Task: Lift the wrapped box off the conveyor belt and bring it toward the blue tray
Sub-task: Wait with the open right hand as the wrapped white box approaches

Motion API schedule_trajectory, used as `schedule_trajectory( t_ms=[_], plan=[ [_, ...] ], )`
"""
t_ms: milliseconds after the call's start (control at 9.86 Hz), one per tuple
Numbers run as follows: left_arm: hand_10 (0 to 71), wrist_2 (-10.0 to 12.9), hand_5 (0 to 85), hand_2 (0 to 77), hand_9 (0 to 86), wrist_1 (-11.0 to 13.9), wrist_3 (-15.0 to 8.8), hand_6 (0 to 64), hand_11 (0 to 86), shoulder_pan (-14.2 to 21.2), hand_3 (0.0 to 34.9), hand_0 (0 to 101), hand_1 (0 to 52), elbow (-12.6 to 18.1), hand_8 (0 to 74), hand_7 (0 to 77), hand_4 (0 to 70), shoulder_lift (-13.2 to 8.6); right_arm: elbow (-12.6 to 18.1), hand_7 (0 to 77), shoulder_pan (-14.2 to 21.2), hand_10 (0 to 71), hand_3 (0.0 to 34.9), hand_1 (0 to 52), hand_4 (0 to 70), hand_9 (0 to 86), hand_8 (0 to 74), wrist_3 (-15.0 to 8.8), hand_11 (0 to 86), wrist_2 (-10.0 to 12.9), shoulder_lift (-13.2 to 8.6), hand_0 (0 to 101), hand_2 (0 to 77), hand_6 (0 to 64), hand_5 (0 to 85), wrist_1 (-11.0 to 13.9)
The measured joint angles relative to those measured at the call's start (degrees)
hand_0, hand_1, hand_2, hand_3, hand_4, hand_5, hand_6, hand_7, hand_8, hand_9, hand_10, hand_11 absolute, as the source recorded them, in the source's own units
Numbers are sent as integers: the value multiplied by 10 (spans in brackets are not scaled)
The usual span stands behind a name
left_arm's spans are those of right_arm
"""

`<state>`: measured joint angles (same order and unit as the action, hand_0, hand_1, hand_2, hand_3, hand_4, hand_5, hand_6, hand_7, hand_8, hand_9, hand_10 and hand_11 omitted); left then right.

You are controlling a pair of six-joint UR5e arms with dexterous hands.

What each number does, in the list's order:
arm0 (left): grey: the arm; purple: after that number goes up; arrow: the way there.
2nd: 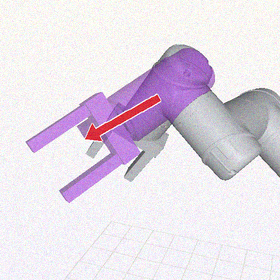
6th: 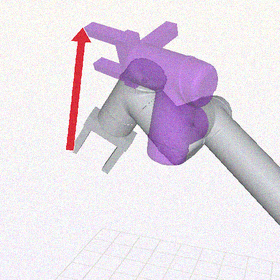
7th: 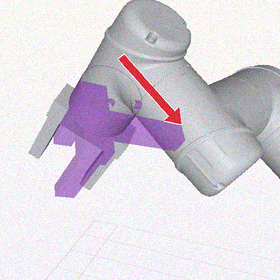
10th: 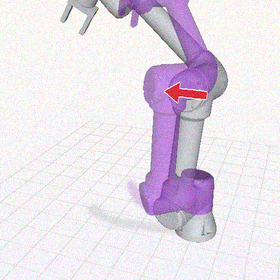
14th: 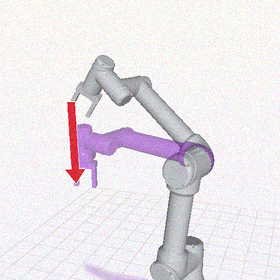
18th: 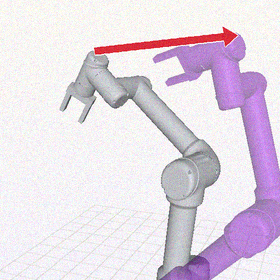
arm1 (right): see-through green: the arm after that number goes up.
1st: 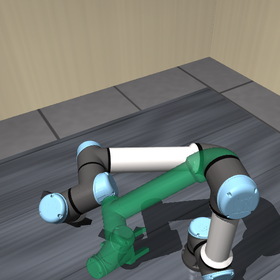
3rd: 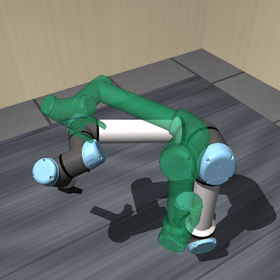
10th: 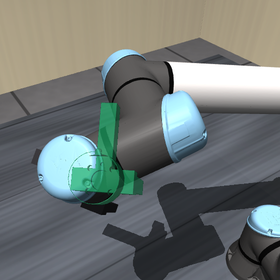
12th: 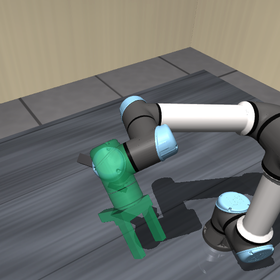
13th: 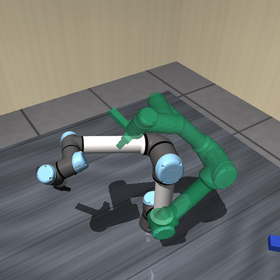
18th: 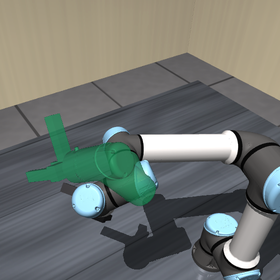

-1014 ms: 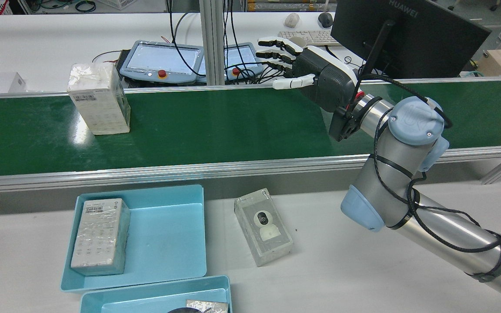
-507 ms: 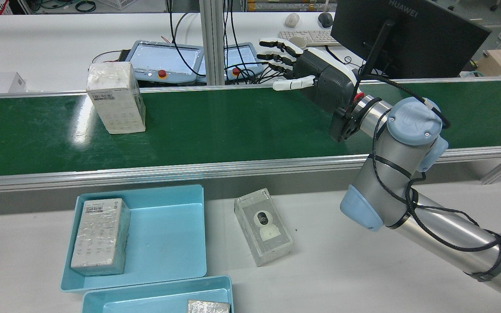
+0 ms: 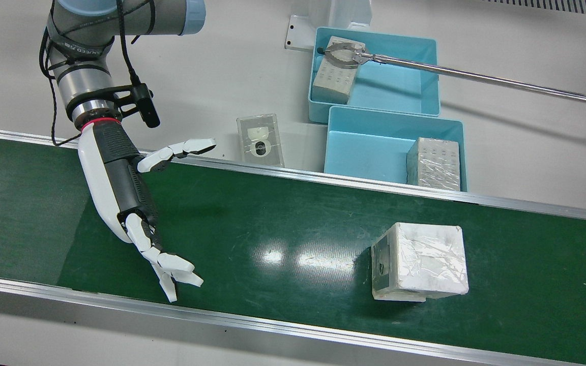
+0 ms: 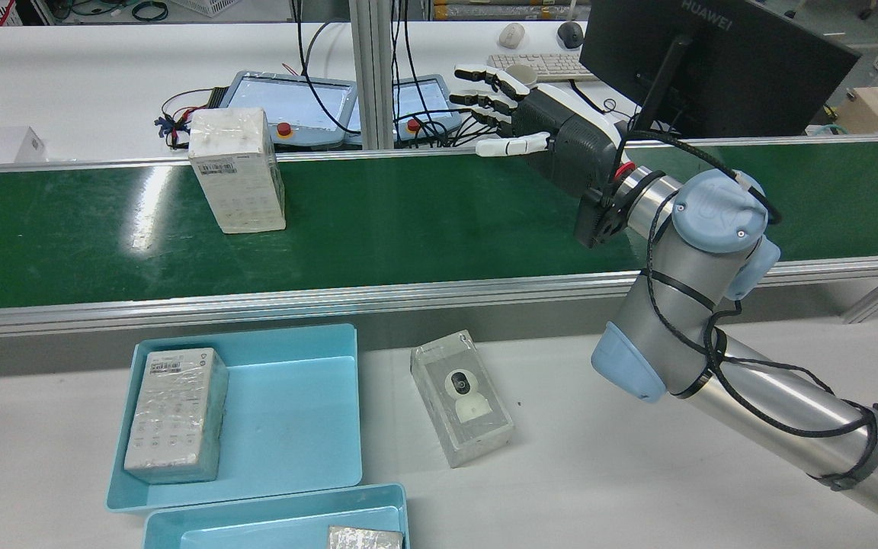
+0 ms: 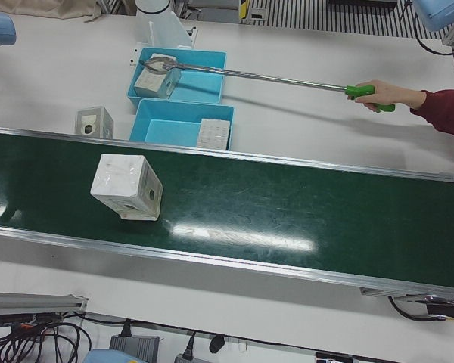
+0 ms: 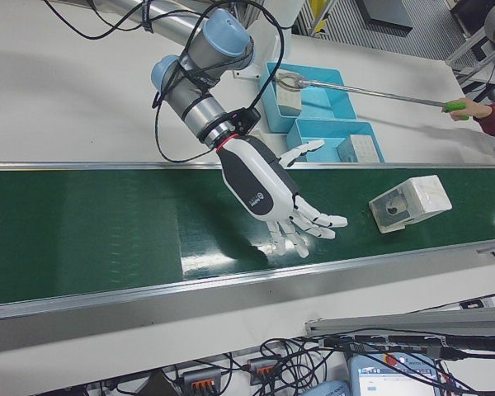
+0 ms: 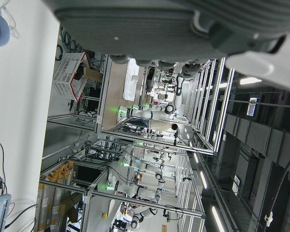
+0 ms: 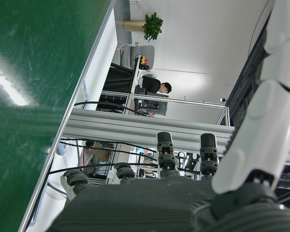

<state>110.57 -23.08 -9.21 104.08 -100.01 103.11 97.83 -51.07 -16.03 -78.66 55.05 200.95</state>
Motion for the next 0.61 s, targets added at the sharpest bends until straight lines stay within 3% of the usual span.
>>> schedule_trajectory(
  t_ms=[609],
  plan=[
    [0, 0, 5, 11, 5, 0, 0, 5, 0, 0, 0, 0, 0, 0, 0, 5, 5, 0, -18, 169, 1, 16, 300, 87, 27, 54, 0, 0, 33, 5, -13, 380, 131, 0, 229, -2]
  ],
)
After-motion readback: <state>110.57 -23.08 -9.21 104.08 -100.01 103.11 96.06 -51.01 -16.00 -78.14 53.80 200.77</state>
